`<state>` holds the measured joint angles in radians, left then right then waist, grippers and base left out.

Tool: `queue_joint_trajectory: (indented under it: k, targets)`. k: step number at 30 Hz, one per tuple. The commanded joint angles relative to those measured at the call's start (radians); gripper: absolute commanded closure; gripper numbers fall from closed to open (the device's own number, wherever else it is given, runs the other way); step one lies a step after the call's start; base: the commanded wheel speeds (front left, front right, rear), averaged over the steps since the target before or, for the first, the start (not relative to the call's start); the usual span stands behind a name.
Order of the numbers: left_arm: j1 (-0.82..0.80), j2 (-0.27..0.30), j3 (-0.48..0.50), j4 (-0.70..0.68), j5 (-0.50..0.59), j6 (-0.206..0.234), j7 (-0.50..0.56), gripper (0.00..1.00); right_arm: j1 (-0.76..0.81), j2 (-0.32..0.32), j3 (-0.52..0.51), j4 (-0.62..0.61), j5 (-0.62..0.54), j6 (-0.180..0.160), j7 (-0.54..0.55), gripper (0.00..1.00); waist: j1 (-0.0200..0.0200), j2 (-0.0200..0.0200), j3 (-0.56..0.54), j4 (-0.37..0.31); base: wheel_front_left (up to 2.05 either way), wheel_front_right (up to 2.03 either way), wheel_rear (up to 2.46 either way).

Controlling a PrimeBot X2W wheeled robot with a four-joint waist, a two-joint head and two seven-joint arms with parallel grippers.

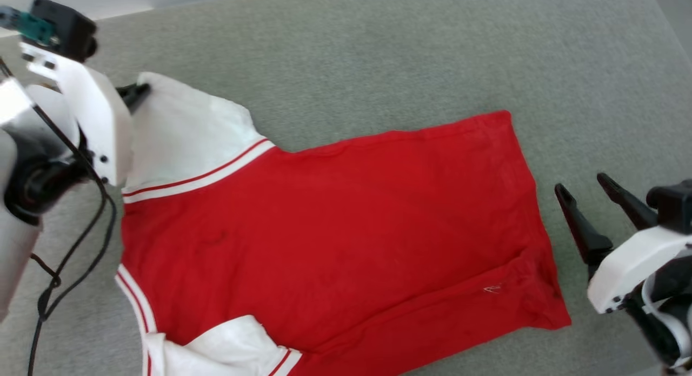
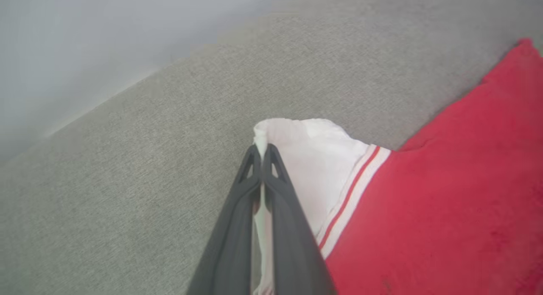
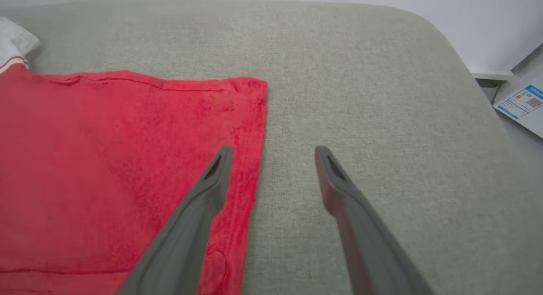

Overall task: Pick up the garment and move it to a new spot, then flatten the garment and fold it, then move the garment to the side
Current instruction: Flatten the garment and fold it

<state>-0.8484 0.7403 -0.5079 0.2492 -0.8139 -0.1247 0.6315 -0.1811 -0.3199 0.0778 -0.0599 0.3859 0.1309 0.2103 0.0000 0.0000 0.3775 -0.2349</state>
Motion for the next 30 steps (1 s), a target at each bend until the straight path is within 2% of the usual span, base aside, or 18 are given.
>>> queue_joint_trajectory:
  k: [1,7,8,12,18,30]
  targets:
    - [0.03,0.007,-0.021,-0.067,0.008,-0.004,-0.032,1.0,-0.033,-0.04,-0.005,-0.008,-0.006,0.0,0.109,0.0,0.0,0.0,-0.032,0.047,0.0,0.0,0.0]
    - [0.077,0.03,-0.049,-0.225,0.018,-0.005,-0.085,1.0,-0.137,-0.127,0.009,-0.005,0.047,0.0,0.416,0.0,0.0,0.0,-0.025,0.104,0.0,0.0,0.0]
    - [0.103,0.037,-0.051,-0.296,0.022,0.003,-0.101,1.0,-0.209,-0.197,0.047,0.007,0.058,-0.001,0.551,0.0,0.0,0.0,-0.008,0.132,0.0,0.0,0.0]
    - [0.132,0.037,-0.05,-0.381,0.036,0.024,-0.124,1.0,-0.302,-0.229,0.053,0.045,0.11,-0.001,0.684,0.0,0.0,0.0,0.025,0.175,0.0,0.0,0.0]
    - [0.163,0.03,-0.058,-0.489,0.065,0.051,-0.152,1.0,-0.412,-0.269,0.083,0.117,0.11,0.0,0.791,0.0,0.0,0.0,0.076,0.236,0.0,0.0,0.0]
    - [0.167,-0.003,-0.083,-0.552,0.101,0.055,-0.202,1.0,-0.449,-0.29,0.159,0.281,0.093,0.0,0.851,0.0,0.0,0.0,0.134,0.334,0.0,0.0,0.0]
